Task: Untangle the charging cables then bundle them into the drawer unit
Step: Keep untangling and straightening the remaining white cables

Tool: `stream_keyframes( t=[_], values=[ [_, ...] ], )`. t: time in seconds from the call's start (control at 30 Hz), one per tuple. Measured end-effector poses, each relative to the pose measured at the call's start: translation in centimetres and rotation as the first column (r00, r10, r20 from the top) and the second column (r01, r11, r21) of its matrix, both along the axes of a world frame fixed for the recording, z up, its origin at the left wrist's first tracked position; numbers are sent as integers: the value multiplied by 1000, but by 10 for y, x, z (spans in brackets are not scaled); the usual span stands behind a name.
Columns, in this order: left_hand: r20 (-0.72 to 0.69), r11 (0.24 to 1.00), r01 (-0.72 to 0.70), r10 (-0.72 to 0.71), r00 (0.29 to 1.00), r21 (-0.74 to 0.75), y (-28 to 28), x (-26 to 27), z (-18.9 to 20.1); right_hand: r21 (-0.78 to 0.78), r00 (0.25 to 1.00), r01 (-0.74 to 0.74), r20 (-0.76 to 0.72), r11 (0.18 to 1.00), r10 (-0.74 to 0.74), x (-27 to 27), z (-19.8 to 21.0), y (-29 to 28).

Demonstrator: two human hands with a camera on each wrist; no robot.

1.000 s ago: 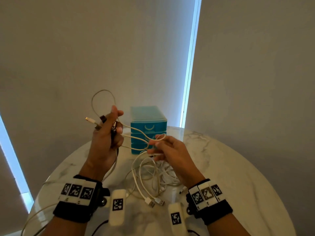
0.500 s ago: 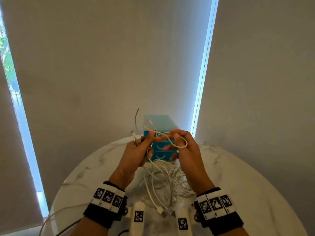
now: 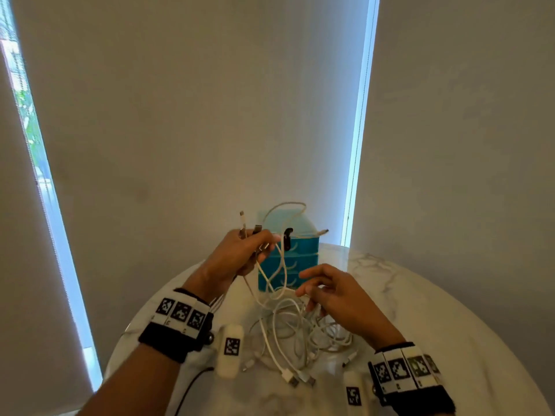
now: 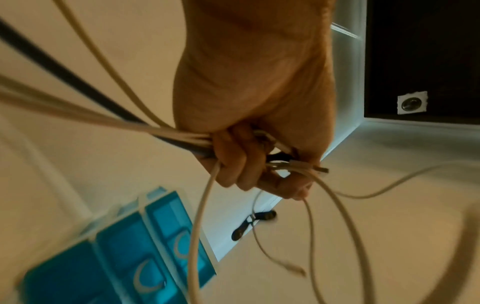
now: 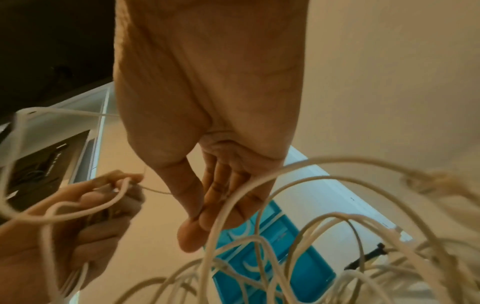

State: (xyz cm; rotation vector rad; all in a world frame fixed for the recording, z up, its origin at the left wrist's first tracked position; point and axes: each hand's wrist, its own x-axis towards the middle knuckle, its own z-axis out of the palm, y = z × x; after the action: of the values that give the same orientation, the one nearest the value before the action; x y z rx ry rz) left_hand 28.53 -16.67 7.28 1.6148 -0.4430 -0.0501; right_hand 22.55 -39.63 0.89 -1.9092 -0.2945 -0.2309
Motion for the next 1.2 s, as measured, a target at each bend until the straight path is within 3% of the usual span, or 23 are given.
stream_keyframes(
  t=[0.03, 0.1, 0.13, 0.17, 0.2, 0.23, 0.3, 0.37, 0.43, 0.5, 0.57, 0.63, 0.7, 0.8, 0.9, 1.2],
  values=[
    [25, 999, -11, 10, 1000, 51, 7, 5, 8, -4, 1000, 10, -12, 1000, -10, 1, -1, -6],
    [94, 955, -278, 269, 959, 108, 29, 28, 22, 9, 1000, 14, -25, 1000, -14, 1, -1, -13],
    [143, 863, -487, 470, 871, 134, 46, 45, 28, 24, 999, 15, -30, 1000, -14, 0, -1, -14],
    [187, 724, -658, 630, 753, 208, 66, 60, 32, 43, 999, 16, -39, 999, -14, -1, -1, -15],
    [209, 597, -735, 712, 670, 323, 85, 67, 33, 58, 999, 16, -50, 998, -13, -2, -2, -16],
    [210, 517, -736, 737, 642, 436, 101, 72, 31, 65, 999, 17, -51, 998, -13, -3, -2, -17],
    [241, 458, -681, 699, 673, 572, 115, 70, 23, 64, 999, 13, -39, 998, -11, -2, -2, -18],
    [297, 463, -659, 635, 713, 593, 114, 66, 14, 68, 999, 22, -24, 997, -21, -1, -1, -17],
    [329, 487, -684, 627, 707, 543, 107, 62, 6, 81, 1000, 18, -21, 997, -16, -1, -1, -13],
    [297, 594, -679, 618, 728, 431, 95, 59, 7, 99, 1000, -12, -25, 995, 15, -3, 0, -7],
    [193, 740, -561, 530, 826, 371, 79, 53, 11, 114, 999, -30, -13, 993, 32, -5, 1, -3],
    [110, 812, -413, 406, 907, 413, 60, 42, 14, 146, 1000, -26, 9, 989, 24, -6, 2, 0],
    [1, 874, -275, 299, 954, 401, 45, 35, 13, 179, 999, -9, 38, 984, 2, -6, 3, 3],
    [-229, 983, 8, 35, 973, 183, 29, 33, 1, 223, 995, 32, 82, 974, -52, -8, 4, 11],
    [-327, 979, 204, -201, 923, -26, 8, 27, -12, 215, 992, 42, 106, 976, -66, -8, 0, 24],
    [-339, 943, 334, -319, 885, -17, -30, 4, -39, 380, 957, 184, 140, 906, -254, -5, -9, 33]
  ],
)
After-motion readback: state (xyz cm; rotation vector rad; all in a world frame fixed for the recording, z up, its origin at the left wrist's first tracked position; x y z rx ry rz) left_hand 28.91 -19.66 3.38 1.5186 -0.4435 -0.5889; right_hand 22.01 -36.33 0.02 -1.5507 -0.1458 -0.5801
